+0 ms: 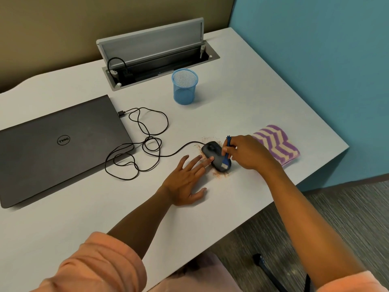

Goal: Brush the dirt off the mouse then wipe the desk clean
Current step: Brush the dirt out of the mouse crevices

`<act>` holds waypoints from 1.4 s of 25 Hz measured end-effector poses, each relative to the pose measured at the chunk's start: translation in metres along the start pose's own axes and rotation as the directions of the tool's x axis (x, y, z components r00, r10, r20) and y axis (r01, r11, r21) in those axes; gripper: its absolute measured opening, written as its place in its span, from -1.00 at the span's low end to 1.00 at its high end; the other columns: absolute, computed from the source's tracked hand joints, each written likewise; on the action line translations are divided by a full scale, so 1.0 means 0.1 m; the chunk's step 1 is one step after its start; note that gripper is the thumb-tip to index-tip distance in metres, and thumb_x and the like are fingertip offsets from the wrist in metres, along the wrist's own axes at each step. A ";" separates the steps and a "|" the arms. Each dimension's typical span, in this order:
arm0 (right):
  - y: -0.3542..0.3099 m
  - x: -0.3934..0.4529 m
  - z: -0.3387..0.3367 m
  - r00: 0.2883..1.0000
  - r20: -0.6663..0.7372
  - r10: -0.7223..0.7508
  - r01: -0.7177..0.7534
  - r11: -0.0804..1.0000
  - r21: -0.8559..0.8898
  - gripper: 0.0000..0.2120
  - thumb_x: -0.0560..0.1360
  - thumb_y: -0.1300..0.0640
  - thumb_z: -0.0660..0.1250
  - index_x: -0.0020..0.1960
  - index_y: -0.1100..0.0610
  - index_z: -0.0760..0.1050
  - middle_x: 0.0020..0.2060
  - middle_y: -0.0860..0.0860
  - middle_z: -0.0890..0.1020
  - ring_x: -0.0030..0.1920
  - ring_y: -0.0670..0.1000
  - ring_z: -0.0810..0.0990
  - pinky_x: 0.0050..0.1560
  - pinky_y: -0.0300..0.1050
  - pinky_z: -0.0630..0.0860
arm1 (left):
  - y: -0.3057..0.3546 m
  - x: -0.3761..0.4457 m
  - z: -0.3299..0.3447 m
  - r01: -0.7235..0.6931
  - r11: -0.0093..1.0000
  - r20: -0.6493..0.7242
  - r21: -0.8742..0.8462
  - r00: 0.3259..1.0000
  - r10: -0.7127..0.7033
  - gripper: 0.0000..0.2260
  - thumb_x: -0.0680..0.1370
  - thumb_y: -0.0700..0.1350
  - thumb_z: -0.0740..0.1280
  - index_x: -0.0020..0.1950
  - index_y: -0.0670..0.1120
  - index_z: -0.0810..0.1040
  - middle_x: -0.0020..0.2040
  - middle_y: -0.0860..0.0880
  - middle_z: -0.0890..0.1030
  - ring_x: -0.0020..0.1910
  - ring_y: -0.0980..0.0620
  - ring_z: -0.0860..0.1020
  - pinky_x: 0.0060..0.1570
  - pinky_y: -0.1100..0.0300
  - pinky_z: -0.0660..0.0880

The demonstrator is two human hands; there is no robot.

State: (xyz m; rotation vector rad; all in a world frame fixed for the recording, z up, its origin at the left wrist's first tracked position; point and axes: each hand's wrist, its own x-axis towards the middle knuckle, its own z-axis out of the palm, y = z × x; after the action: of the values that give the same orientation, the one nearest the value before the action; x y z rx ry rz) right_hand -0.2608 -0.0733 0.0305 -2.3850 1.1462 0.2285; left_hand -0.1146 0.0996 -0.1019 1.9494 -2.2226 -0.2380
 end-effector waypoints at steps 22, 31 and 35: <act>0.42 -0.78 0.55 0.910 -0.413 -0.028 0.196 0.908 0.371 -0.75 0.58 -0.07 0.19 0.14 -0.14 0.60 -0.15 -0.09 0.71 -0.19 -0.08 0.67 -0.21 -0.08 0.63 | 0.03 -0.01 -0.04 -0.009 1.000 -0.014 -0.004 1.000 0.009 -0.37 0.62 0.28 0.07 0.57 -0.07 0.25 0.69 0.04 -0.01 0.62 -0.10 0.12 0.56 -0.14 -0.12; 0.47 -0.72 0.70 0.871 -0.482 0.095 0.131 0.900 0.415 -0.79 0.61 0.01 0.23 0.15 -0.04 0.61 -0.14 -0.09 0.69 -0.16 -0.16 0.65 -0.21 -0.30 0.54 | 0.03 -0.01 -0.03 -0.018 0.999 -0.042 -0.036 0.999 0.017 -0.45 0.61 0.27 0.09 0.49 -0.02 0.18 0.68 0.03 0.04 0.60 -0.13 0.18 0.55 -0.15 -0.08; 0.46 -0.75 0.76 0.906 -0.416 0.080 0.090 0.923 0.374 -0.83 0.62 -0.02 0.21 0.07 -0.06 0.58 -0.22 -0.01 0.68 -0.26 -0.04 0.64 -0.22 -0.01 0.62 | 0.03 -0.01 -0.02 -0.024 0.999 -0.055 -0.026 0.998 0.023 -0.46 0.61 0.25 0.12 0.49 -0.03 0.20 0.68 0.02 0.04 0.59 -0.13 0.20 0.54 -0.12 -0.10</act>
State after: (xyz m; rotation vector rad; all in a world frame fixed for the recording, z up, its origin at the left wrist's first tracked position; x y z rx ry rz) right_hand -0.3395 -0.0086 -0.0254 -2.1272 1.2331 -0.5080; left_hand -0.1168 0.1013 -0.0990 1.8920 -2.1953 -0.2078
